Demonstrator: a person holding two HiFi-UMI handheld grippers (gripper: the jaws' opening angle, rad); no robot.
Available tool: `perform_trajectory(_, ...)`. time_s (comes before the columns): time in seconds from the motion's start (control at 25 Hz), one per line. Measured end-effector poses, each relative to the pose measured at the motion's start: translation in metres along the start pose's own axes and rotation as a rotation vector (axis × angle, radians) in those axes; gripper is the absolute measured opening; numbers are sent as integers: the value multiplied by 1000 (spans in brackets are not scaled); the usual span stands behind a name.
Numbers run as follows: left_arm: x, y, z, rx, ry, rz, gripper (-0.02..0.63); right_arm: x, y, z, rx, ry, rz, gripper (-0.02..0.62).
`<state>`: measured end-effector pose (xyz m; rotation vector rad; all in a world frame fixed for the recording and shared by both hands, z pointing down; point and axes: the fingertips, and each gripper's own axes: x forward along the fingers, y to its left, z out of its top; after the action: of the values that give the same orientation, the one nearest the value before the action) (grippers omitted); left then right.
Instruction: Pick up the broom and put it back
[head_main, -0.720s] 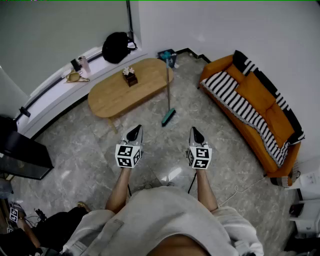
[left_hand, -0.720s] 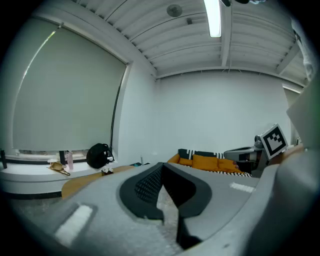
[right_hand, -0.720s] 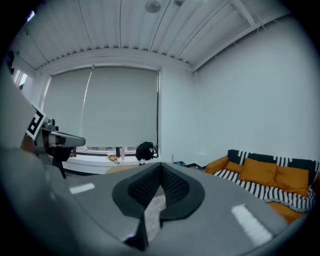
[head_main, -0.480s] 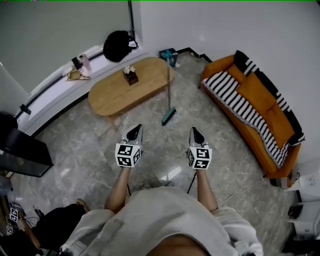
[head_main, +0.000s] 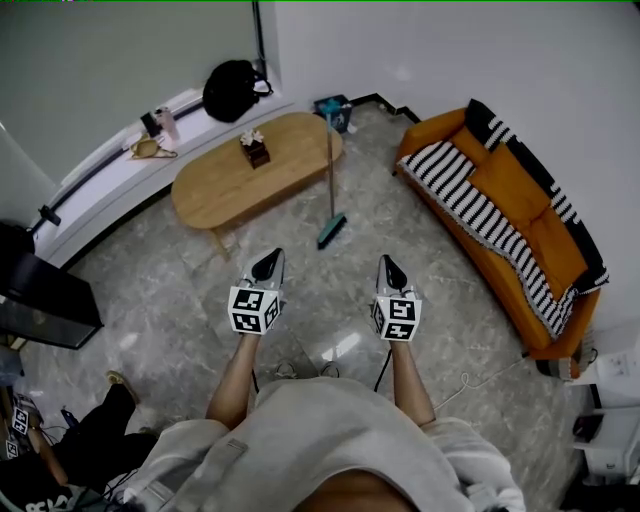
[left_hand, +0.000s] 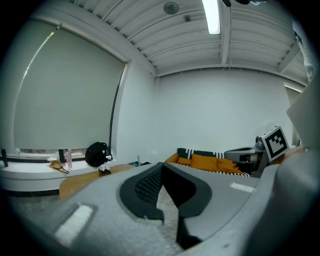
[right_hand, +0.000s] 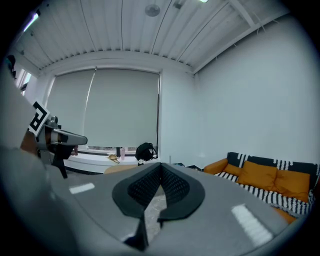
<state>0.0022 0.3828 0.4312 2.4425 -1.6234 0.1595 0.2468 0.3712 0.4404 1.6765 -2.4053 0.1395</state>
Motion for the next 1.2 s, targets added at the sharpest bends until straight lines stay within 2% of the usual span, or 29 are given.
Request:
perform_trajectory(0.24, 7, -26, -6, -3, 10, 11, 3, -5, -20, -9, -6, 21, 25, 0)
perform_trajectory(0.56, 20, -25, -23, -27, 42, 28, 3, 11, -28, -28, -3, 59, 24, 0)
perform_trajectory(0.88, 70, 6, -22, -41, 50, -1, 3, 65, -25, -25, 2, 76, 16, 0)
perform_trajectory(1.04, 112, 39, -13, -41, 47, -31, 3, 112, -28, -18, -7, 85, -15, 0)
perform_trajectory(1.2, 153, 78, 9, -33, 36, -66, 3, 161, -26, 6, -8, 69, -43, 0)
